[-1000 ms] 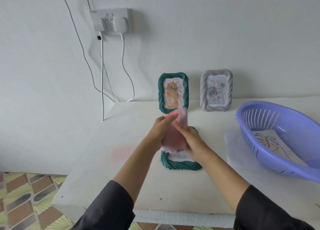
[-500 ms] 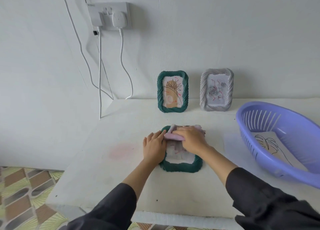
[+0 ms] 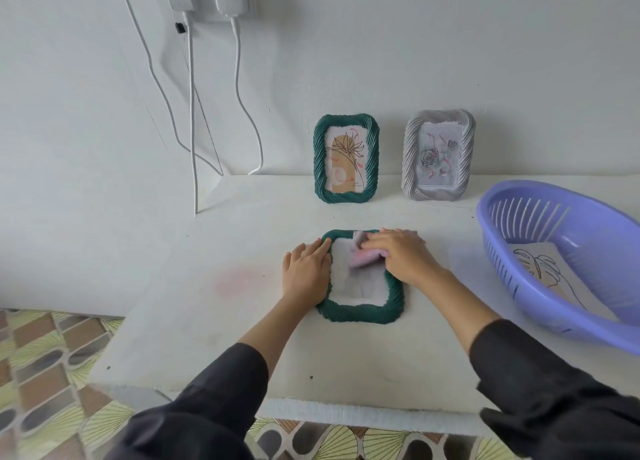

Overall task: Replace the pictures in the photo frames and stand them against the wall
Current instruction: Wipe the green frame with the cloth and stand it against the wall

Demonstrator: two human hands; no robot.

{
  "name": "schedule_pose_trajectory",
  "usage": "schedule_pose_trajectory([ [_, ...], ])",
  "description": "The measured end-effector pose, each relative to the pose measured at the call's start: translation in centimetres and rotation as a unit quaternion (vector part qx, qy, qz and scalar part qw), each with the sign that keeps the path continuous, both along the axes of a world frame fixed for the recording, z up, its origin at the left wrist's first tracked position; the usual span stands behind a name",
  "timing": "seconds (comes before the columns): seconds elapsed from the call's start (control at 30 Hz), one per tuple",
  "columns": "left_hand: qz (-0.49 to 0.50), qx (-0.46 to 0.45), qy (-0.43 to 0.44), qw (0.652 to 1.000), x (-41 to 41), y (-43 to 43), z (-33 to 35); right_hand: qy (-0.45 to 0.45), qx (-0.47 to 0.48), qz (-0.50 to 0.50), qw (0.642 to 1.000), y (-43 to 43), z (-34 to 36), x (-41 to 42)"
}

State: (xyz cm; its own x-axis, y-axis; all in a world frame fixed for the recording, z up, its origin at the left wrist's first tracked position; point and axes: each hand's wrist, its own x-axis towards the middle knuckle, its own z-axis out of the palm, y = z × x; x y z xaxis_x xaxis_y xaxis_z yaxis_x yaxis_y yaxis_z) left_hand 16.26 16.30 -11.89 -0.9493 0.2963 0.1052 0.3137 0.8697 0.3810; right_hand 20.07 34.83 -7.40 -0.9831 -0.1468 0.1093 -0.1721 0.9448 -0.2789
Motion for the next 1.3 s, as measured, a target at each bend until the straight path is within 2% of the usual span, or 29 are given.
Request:
schedule_pose_trajectory([
  [0.1, 0.002, 0.0, 0.005, 1.0, 0.0, -0.1, 0.0, 0.003, -0.021, 0.047, 0.999, -1.6, -0.7, 0.0],
  [0.27, -0.003, 0.005, 0.001, 1.0, 0.0, -0.2, 0.1, -0.07, -0.044, 0.125, 0.989, 0.1, -0.3, 4.1],
  [0.43, -0.005, 0.008, -0.007, 1.0, 0.1, -0.2, 0.2, -0.049, -0.035, -0.007, 0.998, 1.0, 0.7, 1.6],
  [0.53, -0.002, 0.007, -0.01, 1.0, 0.1, -0.1, 0.2, -0.015, 0.002, -0.028, 1.0, -1.3, 1.0, -0.1],
  [0.67, 0.004, 0.017, -0.008, 1.0, 0.0, -0.2, 0.2, -0.075, -0.008, 0.09, 0.993, -2.8, -0.9, 1.1],
  [0.77, 0.006, 0.027, -0.018, 0.999, 0.0, -0.1, 0.3, -0.069, -0.03, 0.149, 0.986, -1.7, -0.6, 3.7],
  [0.9, 0.008, 0.054, -0.041, 0.998, -0.2, 0.1, 1.0, -0.091, 0.009, 0.055, 0.994, 0.8, 0.7, 4.3],
  [0.93, 0.012, 0.071, -0.058, 0.996, -0.3, 0.1, 1.5, -0.082, -0.015, 0.028, 0.996, 1.2, 1.2, 3.9],
  [1.0, 0.044, 0.146, -0.103, 0.983, -0.1, 0.5, 3.0, -0.025, -0.146, -0.045, 0.988, 1.6, 2.5, 3.0],
  [1.07, 0.081, 0.235, -0.103, 0.963, 0.6, 1.2, 5.0, 0.032, -0.315, -0.136, 0.939, 1.5, 4.1, 2.4],
  [1.13, 0.09, 0.279, -0.048, 0.955, 2.1, 2.6, 7.2, 0.05, -0.476, -0.205, 0.854, 1.2, 5.4, 1.7],
  [1.2, 0.071, 0.306, -0.008, 0.949, 3.6, 4.2, 9.3, 0.006, -0.601, -0.238, 0.763, 0.2, 5.9, 1.3],
  [1.3, 0.048, 0.295, -0.066, 0.952, 4.6, 6.3, 10.5, -0.136, -0.723, -0.197, 0.649, -1.6, 5.5, 1.8],
])
